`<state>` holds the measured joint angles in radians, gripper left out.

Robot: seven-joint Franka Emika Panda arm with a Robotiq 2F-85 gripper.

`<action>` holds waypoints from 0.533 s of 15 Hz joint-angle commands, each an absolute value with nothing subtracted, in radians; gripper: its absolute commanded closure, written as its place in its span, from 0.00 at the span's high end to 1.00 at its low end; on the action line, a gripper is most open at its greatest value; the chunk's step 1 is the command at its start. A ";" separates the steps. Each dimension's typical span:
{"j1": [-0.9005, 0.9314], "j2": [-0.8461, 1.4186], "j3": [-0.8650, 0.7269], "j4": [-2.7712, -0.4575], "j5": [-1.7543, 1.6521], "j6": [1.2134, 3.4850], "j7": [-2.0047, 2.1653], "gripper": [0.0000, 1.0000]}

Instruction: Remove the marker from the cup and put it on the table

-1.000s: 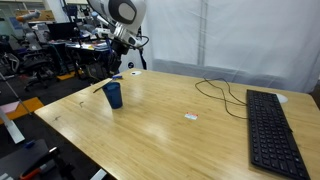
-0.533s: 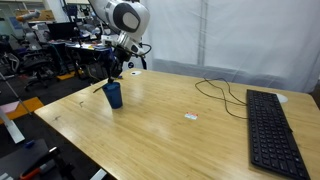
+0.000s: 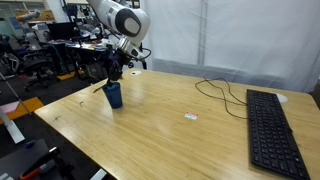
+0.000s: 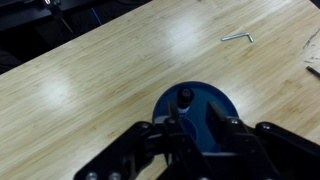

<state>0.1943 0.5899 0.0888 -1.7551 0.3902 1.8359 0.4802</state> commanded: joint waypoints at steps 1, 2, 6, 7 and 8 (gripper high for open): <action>0.191 0.608 0.094 -1.724 0.393 1.795 0.475 0.31; 0.192 0.608 0.095 -1.725 0.394 1.795 0.474 0.32; 0.196 0.618 0.101 -1.732 0.400 1.797 0.474 0.29; 0.197 0.623 0.104 -1.733 0.401 1.797 0.473 0.28; 0.198 0.629 0.106 -1.733 0.401 1.796 0.474 0.28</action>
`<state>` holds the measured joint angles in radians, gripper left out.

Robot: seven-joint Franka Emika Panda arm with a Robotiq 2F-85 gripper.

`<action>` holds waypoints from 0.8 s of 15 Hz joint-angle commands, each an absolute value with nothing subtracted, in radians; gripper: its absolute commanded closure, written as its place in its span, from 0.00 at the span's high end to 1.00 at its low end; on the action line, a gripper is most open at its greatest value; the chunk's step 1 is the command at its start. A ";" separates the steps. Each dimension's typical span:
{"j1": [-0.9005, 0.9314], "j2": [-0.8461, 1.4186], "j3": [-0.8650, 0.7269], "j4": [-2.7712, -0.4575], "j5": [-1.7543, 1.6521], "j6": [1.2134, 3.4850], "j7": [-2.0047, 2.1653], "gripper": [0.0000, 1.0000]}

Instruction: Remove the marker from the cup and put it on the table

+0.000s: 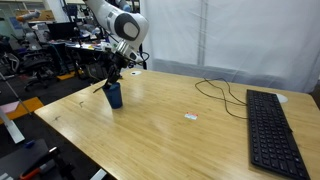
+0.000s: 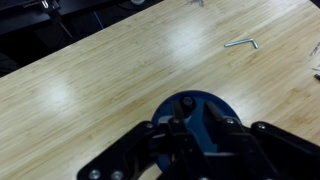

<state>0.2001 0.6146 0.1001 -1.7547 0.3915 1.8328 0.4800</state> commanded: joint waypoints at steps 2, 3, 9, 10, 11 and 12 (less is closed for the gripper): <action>0.201 0.636 0.107 -1.734 0.402 1.794 0.474 0.27; 0.203 0.638 0.107 -1.734 0.402 1.793 0.475 0.27; 0.203 0.645 0.107 -1.734 0.405 1.789 0.472 0.08; 0.202 0.643 0.107 -1.734 0.407 1.792 0.471 0.04; 0.201 0.640 0.107 -1.736 0.408 1.795 0.470 0.00; 0.200 0.637 0.106 -1.736 0.409 1.797 0.470 0.04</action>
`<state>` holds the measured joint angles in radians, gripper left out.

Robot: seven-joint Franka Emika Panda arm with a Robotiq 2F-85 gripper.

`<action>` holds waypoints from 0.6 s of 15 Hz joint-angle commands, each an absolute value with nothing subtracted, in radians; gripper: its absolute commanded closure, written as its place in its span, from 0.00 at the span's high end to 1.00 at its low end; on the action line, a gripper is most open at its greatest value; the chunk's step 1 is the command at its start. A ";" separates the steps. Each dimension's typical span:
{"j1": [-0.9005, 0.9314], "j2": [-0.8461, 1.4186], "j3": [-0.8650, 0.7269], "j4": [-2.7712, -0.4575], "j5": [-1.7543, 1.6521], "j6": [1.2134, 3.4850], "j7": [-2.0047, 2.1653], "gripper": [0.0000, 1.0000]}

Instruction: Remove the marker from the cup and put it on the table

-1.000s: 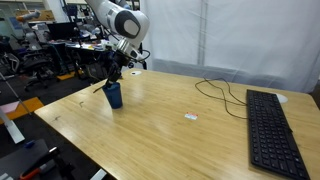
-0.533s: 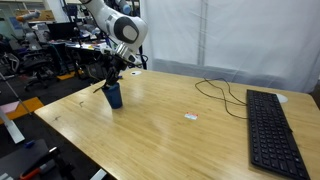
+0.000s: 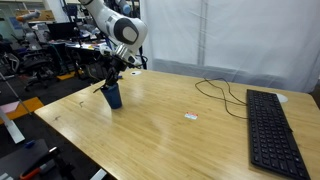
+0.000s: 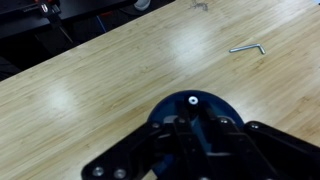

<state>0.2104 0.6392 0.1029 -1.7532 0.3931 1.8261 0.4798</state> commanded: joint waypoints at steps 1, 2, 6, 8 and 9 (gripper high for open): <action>0.198 0.635 0.106 -1.735 0.410 1.798 0.468 0.05; 0.197 0.634 0.106 -1.732 0.412 1.800 0.468 0.05; 0.194 0.595 0.103 -1.724 0.407 1.800 0.472 0.05; 0.192 0.559 0.104 -1.719 0.405 1.791 0.473 0.05; 0.187 0.541 0.106 -1.710 0.404 1.764 0.465 0.05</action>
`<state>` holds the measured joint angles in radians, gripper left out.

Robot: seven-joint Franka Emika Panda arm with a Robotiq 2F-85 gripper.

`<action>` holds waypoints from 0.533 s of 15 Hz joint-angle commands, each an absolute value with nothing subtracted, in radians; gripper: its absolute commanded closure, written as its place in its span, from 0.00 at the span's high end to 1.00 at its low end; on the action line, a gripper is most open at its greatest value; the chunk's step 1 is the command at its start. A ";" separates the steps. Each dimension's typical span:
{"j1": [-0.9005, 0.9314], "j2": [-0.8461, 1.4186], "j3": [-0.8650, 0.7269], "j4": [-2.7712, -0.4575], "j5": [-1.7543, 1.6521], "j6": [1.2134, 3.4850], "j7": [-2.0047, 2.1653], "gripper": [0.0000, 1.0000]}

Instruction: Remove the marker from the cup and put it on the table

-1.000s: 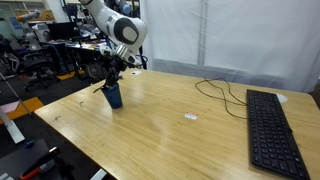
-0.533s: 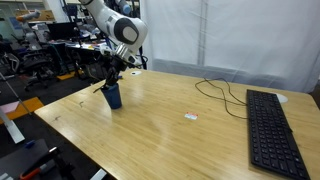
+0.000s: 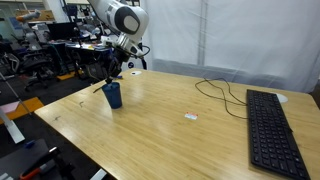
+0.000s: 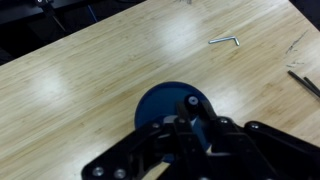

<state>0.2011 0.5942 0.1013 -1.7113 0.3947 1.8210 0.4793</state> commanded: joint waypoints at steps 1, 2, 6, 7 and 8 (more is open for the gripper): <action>0.184 0.521 0.109 -1.703 0.405 1.737 0.454 0.05; 0.183 0.485 0.105 -1.702 0.398 1.708 0.460 0.05; 0.190 0.341 0.086 -1.681 0.358 1.614 0.507 0.05; 0.194 0.305 0.081 -1.684 0.330 1.624 0.503 0.05; 0.198 0.270 0.079 -1.697 0.297 1.662 0.494 0.05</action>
<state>0.1886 0.3433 0.0863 -1.6711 0.3623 1.6343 0.4887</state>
